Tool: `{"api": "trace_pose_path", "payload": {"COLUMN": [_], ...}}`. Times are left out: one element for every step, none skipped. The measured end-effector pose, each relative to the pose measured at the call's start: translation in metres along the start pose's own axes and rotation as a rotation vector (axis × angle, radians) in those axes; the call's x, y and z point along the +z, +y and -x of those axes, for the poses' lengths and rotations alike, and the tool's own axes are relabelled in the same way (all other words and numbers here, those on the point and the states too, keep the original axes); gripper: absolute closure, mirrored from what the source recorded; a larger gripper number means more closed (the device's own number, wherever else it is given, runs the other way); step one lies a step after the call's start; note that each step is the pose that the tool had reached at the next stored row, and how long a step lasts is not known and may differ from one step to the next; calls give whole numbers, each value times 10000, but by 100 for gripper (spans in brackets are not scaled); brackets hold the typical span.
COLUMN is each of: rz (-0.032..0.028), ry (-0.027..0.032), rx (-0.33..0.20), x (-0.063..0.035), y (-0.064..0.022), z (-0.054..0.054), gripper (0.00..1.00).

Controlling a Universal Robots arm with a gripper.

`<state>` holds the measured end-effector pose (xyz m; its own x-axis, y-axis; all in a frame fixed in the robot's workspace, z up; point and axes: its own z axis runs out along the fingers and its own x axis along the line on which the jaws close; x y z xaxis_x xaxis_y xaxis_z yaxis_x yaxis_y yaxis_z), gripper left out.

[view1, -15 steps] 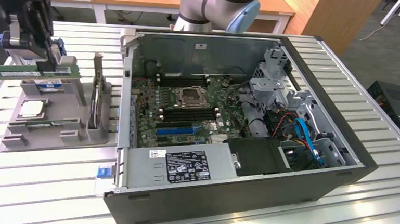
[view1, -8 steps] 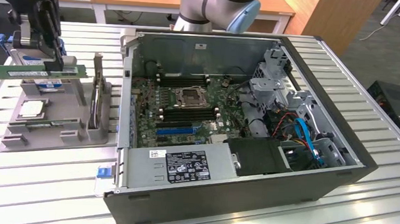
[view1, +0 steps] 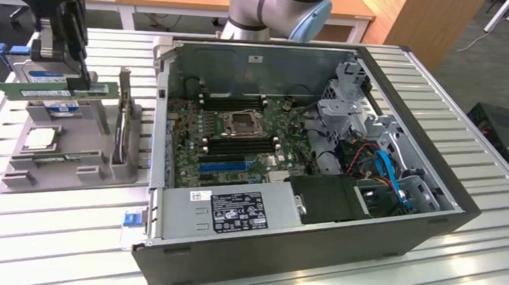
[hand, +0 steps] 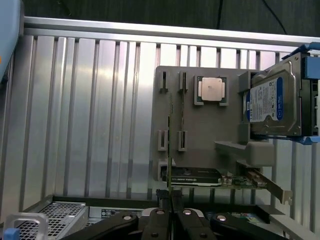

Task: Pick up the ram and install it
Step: 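Pick up the ram and move it above insertion slot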

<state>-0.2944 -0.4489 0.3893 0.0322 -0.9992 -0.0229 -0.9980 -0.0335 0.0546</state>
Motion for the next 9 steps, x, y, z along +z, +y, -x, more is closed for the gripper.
{"api": "trace_pose_path", "payload": {"rz": [3,5,7,10,12,15,17,19,21], "ry": [0,-1,-1,-1,-2,-1,-1,-1,-2], "rx": [0,0,0,0,0,-1,-1,0,0], "x": [-2,-3,-4,-5,-6,-8,-9,-10,-11], "y": [-14,-31,-46,-61,-76,-91,-105,-121,-136], "z": [0,-1,-1,-2,-2,-3,-3,-4,-4], "gripper": [87,87,87,87,87,87,87,87,87]}}
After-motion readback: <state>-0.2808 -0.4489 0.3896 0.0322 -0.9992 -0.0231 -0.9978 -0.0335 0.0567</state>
